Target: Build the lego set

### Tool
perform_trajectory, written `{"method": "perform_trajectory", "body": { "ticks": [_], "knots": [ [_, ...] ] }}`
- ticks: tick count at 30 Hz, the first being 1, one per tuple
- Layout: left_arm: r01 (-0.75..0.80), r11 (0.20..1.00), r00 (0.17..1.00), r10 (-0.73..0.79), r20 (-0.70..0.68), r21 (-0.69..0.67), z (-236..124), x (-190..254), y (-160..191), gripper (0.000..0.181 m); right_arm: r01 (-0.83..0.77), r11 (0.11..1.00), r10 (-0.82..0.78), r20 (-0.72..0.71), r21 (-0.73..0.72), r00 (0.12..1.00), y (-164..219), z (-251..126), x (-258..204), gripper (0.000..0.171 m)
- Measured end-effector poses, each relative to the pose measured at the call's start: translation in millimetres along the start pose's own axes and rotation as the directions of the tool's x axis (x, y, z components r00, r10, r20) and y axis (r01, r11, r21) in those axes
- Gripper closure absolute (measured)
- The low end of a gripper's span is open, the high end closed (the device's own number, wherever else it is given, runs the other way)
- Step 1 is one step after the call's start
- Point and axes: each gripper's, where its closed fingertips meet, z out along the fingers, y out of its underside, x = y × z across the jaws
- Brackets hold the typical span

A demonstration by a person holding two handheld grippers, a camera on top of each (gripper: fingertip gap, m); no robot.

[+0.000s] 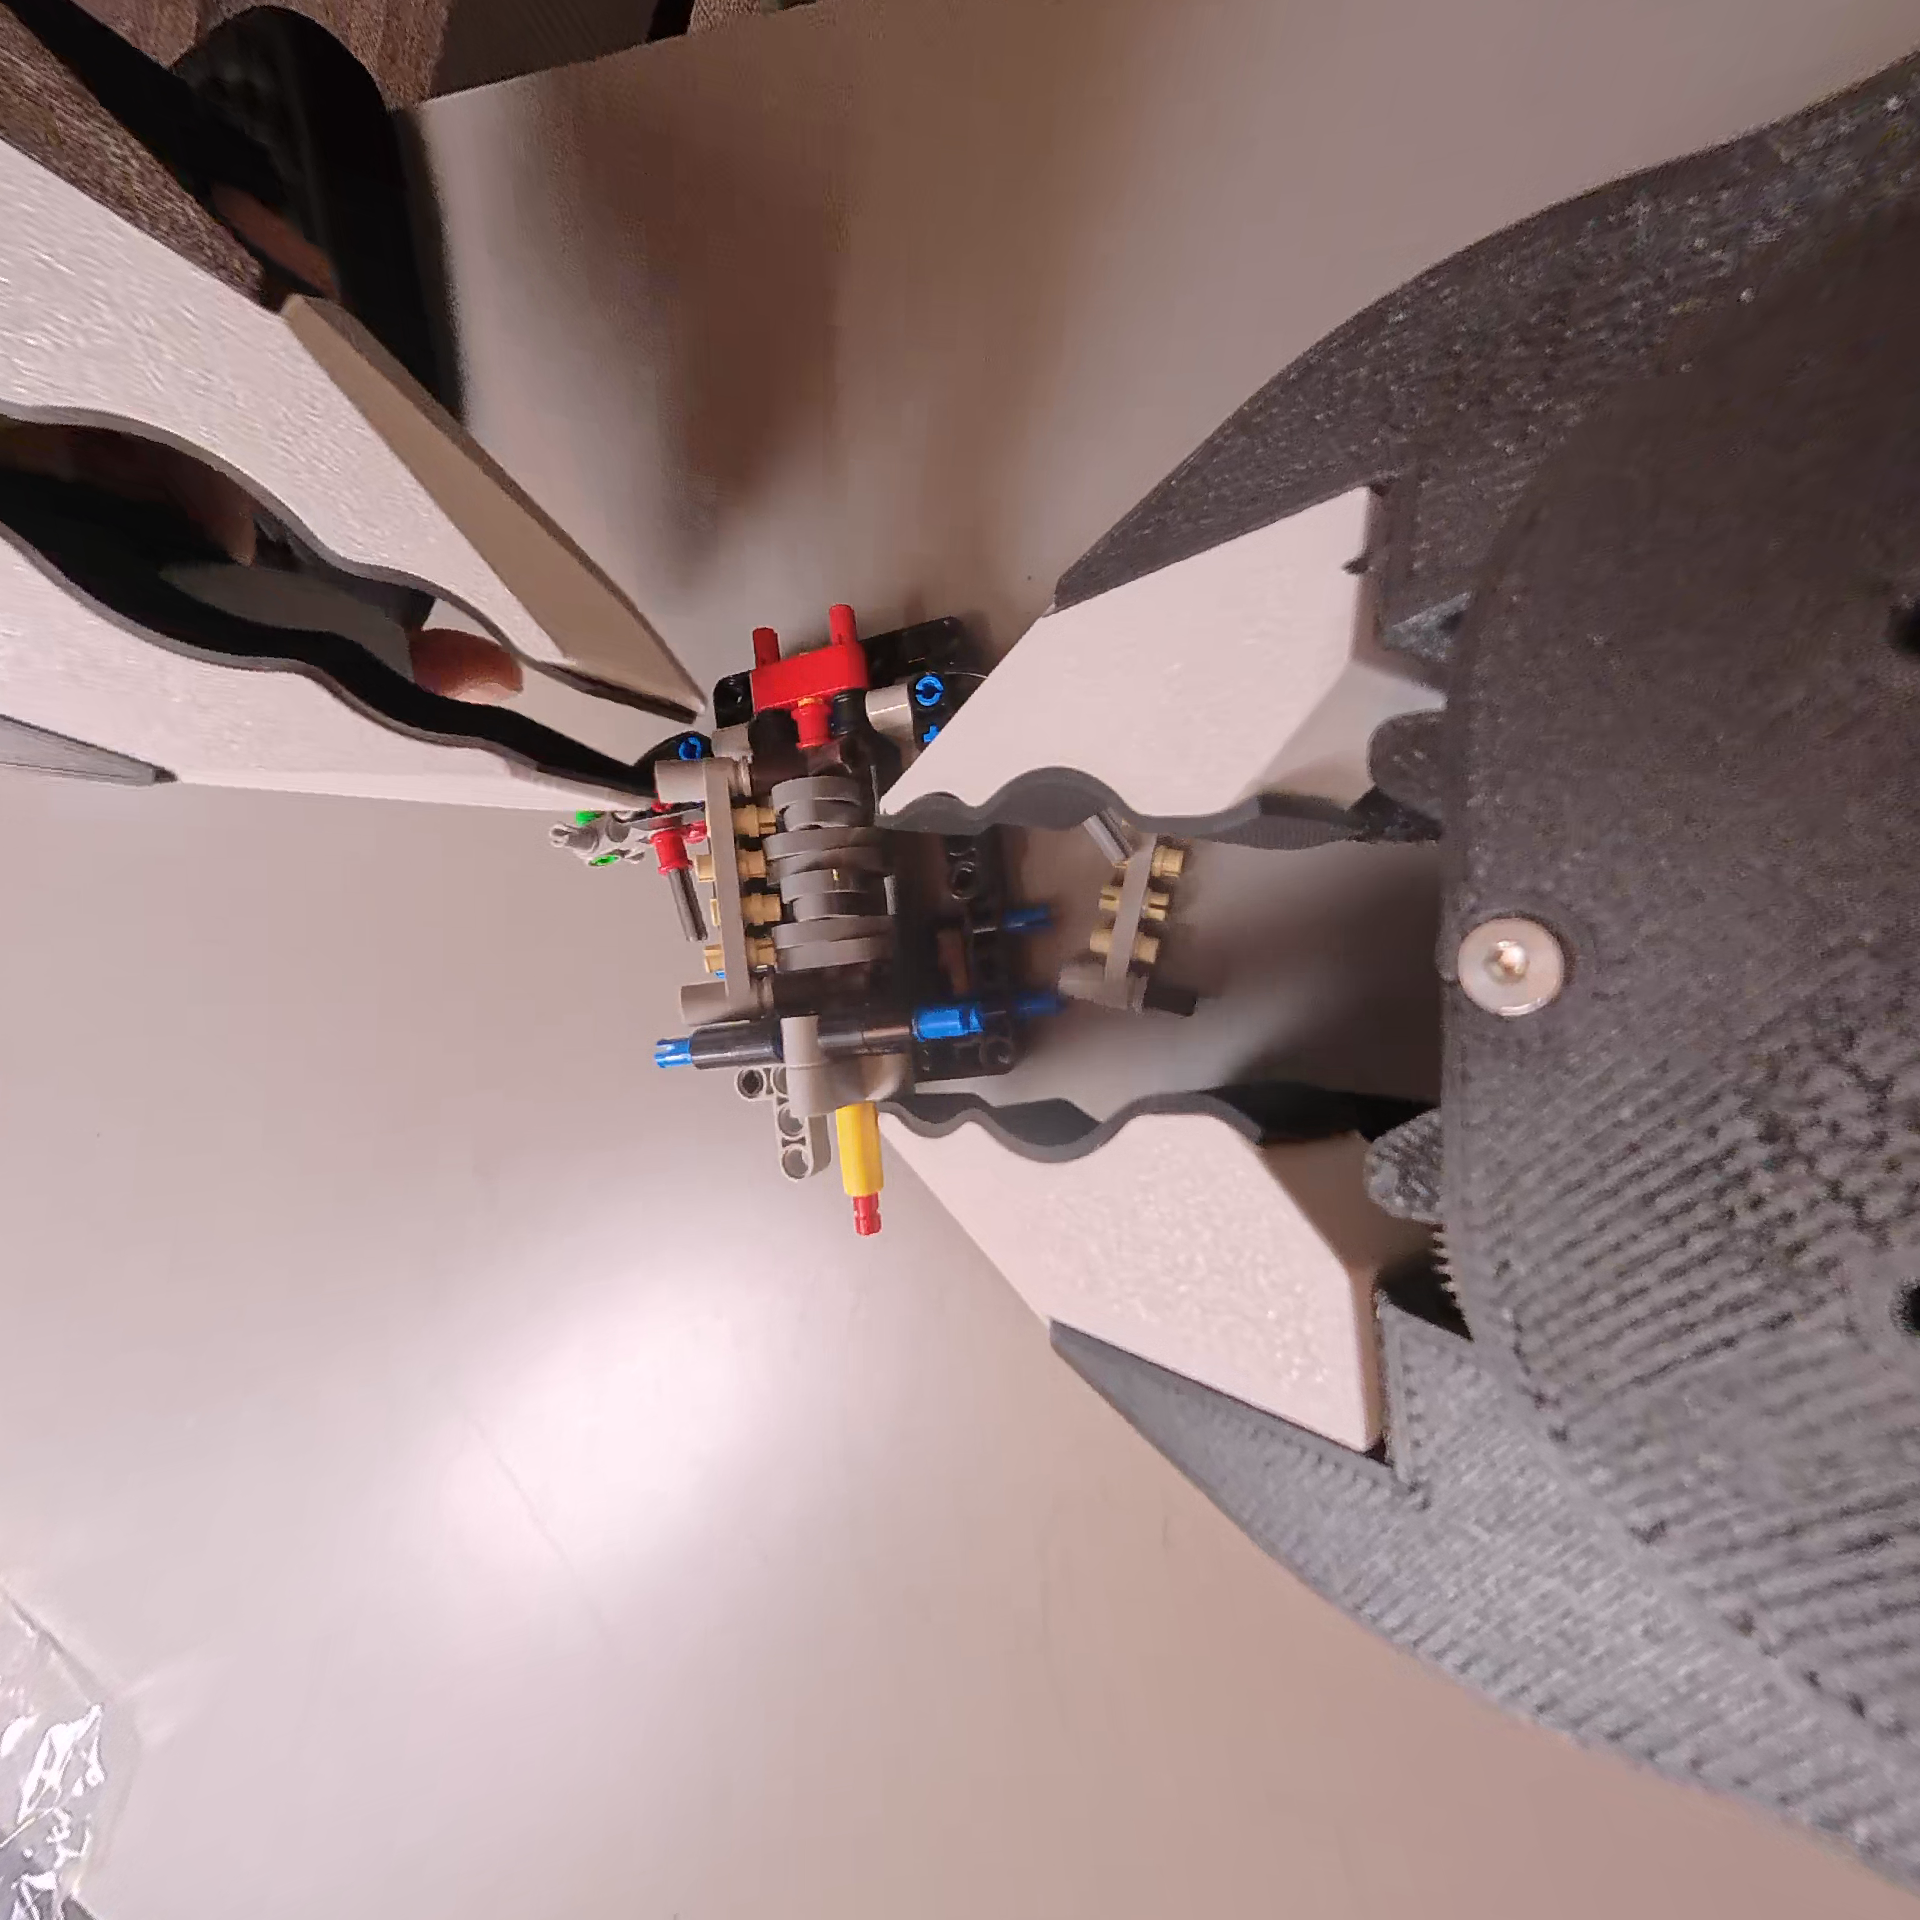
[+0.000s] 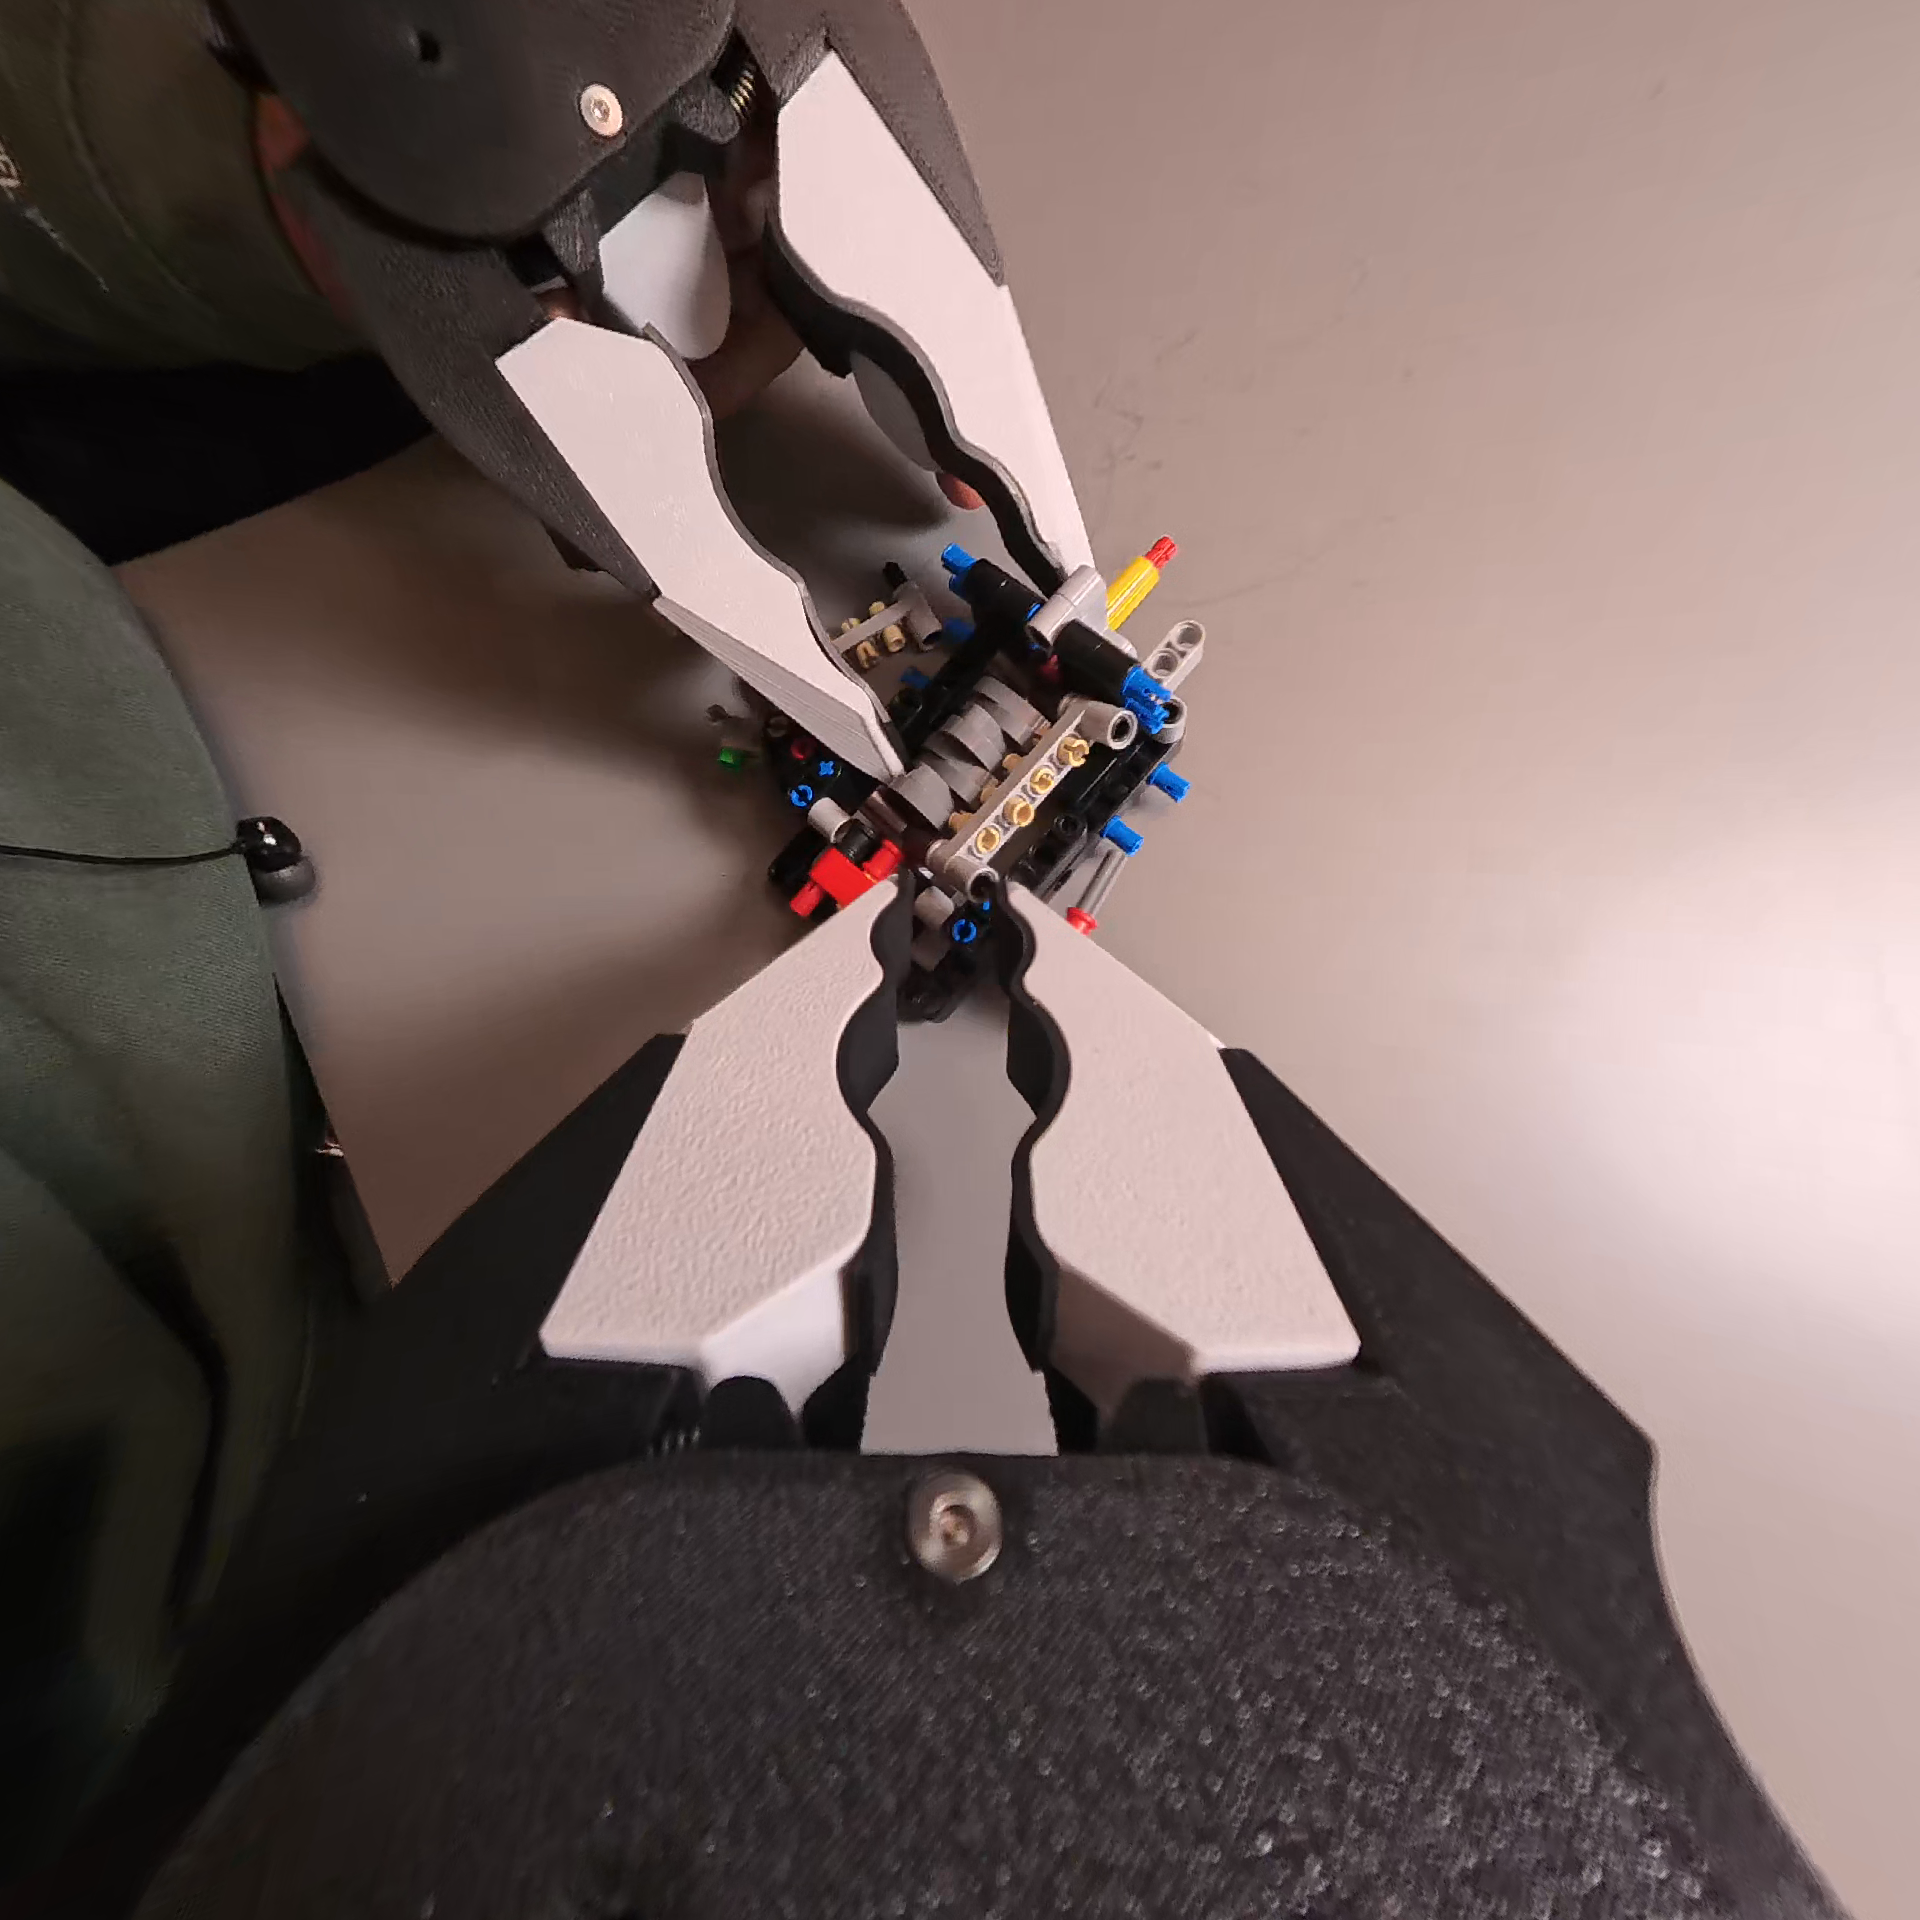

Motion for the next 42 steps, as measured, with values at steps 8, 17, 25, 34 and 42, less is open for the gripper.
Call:
{"method": "perform_trajectory", "body": {
  "ticks": [8,17,25,34,42],
  "knots": [
    [0.022,1.000,1.000,-0.022,-0.002,0.002,1.0,-0.6,1.6,0.133,0.008,1.000,-0.008,0.009,-0.003,1.000,0.7,2.7,5.2,0.167],
    [0.045,0.999,0.999,-0.045,0.005,-0.005,2.0,-1.0,1.7,0.133,0.056,0.998,-0.056,-0.012,-0.030,0.998,2.1,3.7,6.6,0.168],
    [0.046,0.999,0.999,-0.046,0.002,-0.008,2.5,-1.5,1.9,0.133,0.053,0.998,-0.054,-0.028,-0.027,0.998,2.1,4.5,7.0,0.168],
    [0.079,0.997,0.995,-0.079,0.055,0.004,-0.1,-17.3,3.6,0.133,-0.024,0.991,0.037,-0.094,0.133,0.995,-10.5,9.7,20.6,0.167],
    [0.147,0.981,0.988,-0.153,0.037,0.127,-15.7,-37.4,-7.7,0.135,0.111,0.983,-0.093,-0.124,0.144,0.988,-16.3,2.8,22.8,0.145]
  ]
}}
